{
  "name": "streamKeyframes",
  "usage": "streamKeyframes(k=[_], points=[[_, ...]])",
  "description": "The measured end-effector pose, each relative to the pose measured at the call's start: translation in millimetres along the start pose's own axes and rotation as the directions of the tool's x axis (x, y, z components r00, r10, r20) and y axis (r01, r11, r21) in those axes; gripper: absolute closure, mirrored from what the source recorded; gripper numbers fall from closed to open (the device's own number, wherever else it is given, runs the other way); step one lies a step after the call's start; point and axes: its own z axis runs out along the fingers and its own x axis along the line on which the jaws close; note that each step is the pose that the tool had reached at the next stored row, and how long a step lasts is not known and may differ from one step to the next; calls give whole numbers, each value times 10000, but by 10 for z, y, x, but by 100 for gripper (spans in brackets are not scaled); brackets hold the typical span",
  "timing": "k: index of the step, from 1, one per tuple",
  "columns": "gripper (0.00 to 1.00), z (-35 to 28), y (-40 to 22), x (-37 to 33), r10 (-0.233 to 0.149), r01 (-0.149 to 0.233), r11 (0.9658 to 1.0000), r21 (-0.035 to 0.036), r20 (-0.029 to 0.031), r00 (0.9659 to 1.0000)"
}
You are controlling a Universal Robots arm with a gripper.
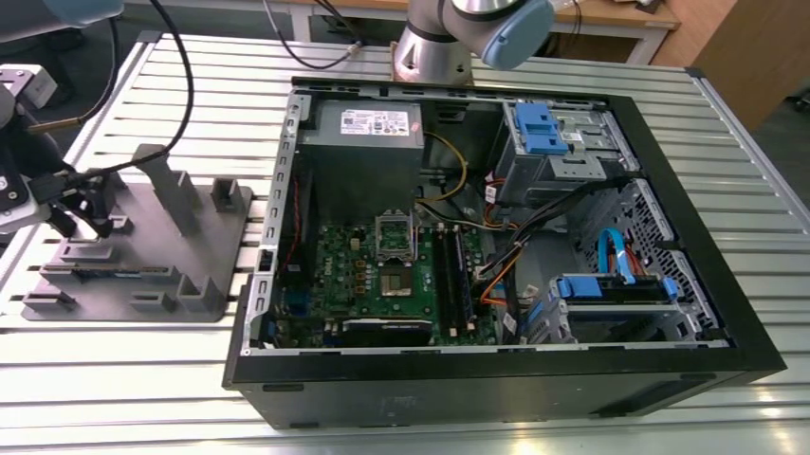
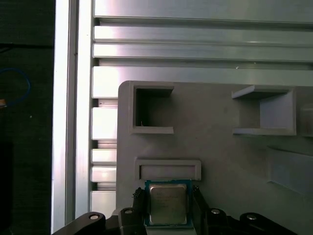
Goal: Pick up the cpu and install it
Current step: 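Pick up the cpu and move it towards the insertion slot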
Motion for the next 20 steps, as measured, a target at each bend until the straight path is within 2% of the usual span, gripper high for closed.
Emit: streamKeyframes(k=[1, 5, 7, 15, 20], points=[[53, -33, 1, -1, 0, 0, 10000, 0, -1, 10000], [53, -35, 1, -1, 0, 0, 10000, 0, 0, 10000], [53, -103, 4, -4, 0, 0, 10000, 0, 0, 10000], [53, -108, 4, -4, 0, 0, 10000, 0, -1, 10000], [53, -157, 6, -6, 0, 0, 10000, 0, -2, 10000]])
